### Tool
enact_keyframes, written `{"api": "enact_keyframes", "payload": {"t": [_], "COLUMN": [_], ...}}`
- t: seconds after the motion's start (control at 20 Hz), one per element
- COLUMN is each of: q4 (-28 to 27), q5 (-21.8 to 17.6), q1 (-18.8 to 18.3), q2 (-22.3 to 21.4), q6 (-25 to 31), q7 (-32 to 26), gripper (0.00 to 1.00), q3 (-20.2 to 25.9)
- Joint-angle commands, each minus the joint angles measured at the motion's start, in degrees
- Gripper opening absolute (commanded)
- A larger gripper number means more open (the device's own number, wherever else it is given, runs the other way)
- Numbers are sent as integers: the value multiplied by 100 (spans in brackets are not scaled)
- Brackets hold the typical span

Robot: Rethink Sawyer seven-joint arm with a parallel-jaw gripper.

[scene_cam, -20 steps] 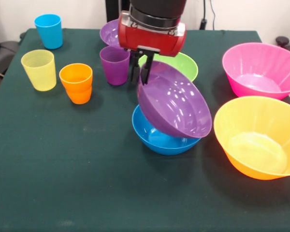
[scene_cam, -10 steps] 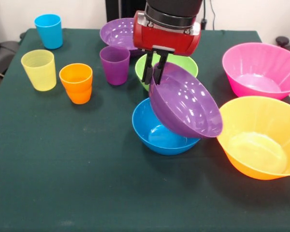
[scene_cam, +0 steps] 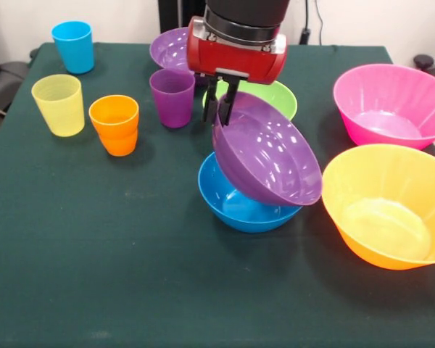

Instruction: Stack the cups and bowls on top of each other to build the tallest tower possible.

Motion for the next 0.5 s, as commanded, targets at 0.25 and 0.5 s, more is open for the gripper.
{"api": "enact_keyframes", "payload": {"t": [0.25,0.5], "q4": [509,460], "q5": [-19,-54], "q1": [-302,-338], "q2": [-51,-46], "q6": [-382,-292], "q7": [-102,-179], "gripper": [0,0], "q3": [583,617]}}
